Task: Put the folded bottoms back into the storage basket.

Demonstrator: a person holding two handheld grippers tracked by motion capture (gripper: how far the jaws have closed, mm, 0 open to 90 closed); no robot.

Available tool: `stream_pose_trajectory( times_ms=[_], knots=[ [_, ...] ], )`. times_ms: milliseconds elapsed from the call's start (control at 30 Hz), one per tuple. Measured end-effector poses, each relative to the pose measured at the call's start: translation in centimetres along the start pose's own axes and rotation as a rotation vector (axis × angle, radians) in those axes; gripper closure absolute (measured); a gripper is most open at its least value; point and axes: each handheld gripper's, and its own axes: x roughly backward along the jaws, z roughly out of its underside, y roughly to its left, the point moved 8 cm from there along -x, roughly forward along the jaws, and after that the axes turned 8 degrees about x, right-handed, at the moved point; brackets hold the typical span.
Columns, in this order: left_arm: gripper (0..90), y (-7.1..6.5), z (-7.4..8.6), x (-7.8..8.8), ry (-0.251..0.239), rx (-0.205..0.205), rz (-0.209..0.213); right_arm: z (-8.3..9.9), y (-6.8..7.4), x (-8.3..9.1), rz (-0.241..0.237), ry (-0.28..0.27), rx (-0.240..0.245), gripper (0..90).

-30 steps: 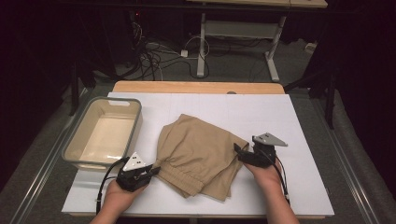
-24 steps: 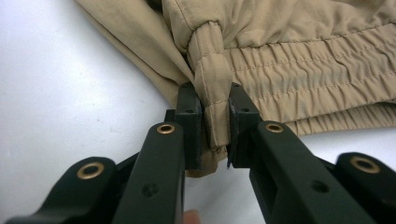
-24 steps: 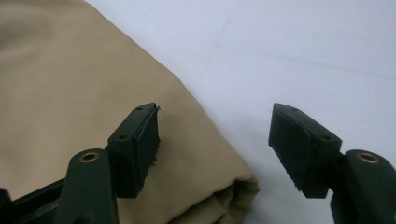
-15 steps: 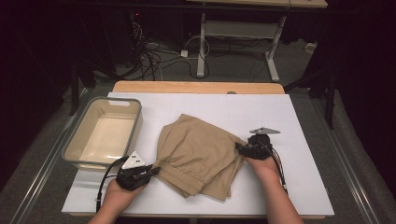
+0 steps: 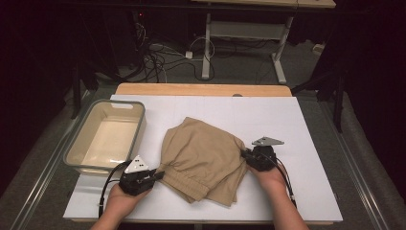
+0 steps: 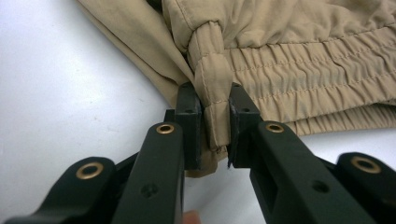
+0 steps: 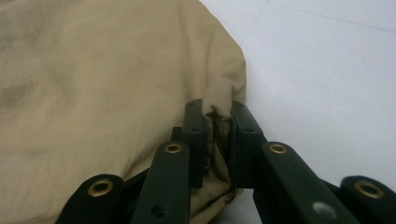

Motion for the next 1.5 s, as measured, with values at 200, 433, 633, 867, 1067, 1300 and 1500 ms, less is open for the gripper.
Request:
stream_pose_trajectory(
  times_ms=[200,433,633,867,1067,1300,1500],
  knots=[
    [76.5,0.0,0.0,0.0,-0.002,0.0,0.001,0.0,0.3,0.0,0.029,-0.006,0.044,83.7],
    [76.4,0.0,0.0,0.0,-0.002,0.006,0.006,0.0,0.5,0.0,0.037,-0.008,0.061,85.9],
    [76.7,0.1,0.0,0.0,0.009,0.012,0.013,0.0,0.7,0.1,0.062,-0.014,0.093,86.6],
    [76.8,0.1,-0.2,0.1,0.051,0.028,0.002,-0.1,0.8,0.4,0.061,-0.047,0.107,86.7],
    [76.7,0.0,-1.2,0.3,0.156,-0.002,-0.014,-0.2,0.7,0.8,0.06,-0.084,0.092,86.7],
    [76.5,-0.5,-2.2,0.5,0.274,-0.078,-0.072,-0.2,0.8,0.9,0.063,-0.095,0.1,86.6],
    [76.5,-0.3,-3.0,0.5,0.379,-0.079,-0.065,-0.2,0.9,0.9,0.058,-0.093,0.11,86.6]
  ],
)
